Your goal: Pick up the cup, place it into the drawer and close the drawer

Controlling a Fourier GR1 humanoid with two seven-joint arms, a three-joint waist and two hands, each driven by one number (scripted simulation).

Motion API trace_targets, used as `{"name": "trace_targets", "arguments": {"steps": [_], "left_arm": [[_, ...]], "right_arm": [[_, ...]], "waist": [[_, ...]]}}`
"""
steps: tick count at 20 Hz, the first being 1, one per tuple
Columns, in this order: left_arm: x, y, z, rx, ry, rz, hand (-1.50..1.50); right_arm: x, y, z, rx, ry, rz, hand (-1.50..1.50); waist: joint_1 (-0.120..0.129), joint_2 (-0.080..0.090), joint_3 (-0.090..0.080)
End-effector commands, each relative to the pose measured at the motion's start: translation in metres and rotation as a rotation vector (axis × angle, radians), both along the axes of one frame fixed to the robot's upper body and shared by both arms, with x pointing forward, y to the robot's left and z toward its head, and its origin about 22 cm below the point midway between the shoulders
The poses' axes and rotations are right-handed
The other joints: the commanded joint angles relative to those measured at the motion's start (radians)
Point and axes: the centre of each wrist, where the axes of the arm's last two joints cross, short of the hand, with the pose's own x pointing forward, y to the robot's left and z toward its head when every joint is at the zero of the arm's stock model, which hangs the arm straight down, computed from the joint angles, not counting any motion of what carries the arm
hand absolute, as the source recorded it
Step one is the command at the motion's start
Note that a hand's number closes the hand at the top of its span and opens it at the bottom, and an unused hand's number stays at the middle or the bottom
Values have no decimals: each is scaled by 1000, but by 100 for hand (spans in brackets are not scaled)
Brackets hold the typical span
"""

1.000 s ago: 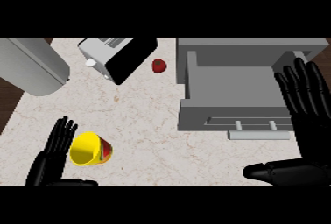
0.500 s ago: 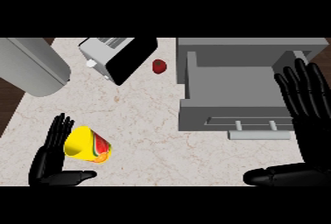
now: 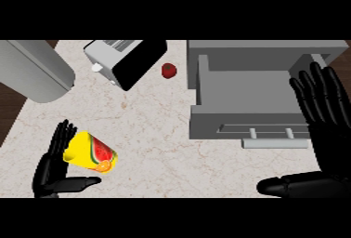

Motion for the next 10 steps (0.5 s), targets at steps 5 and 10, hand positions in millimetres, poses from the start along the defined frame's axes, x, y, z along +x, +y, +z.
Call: {"name": "trace_targets", "arguments": {"steps": [5, 10], "left_arm": [[0, -8, -19, -50, 48, -69, -150], [4, -16, -29, -97, 40, -46, -150]], "right_arm": [[6, 15, 1, 14, -6, -6, -150], [-5, -1, 2, 12, -9, 8, -150]], "waist": [[0, 5, -8], [-4, 5, -8]]}}
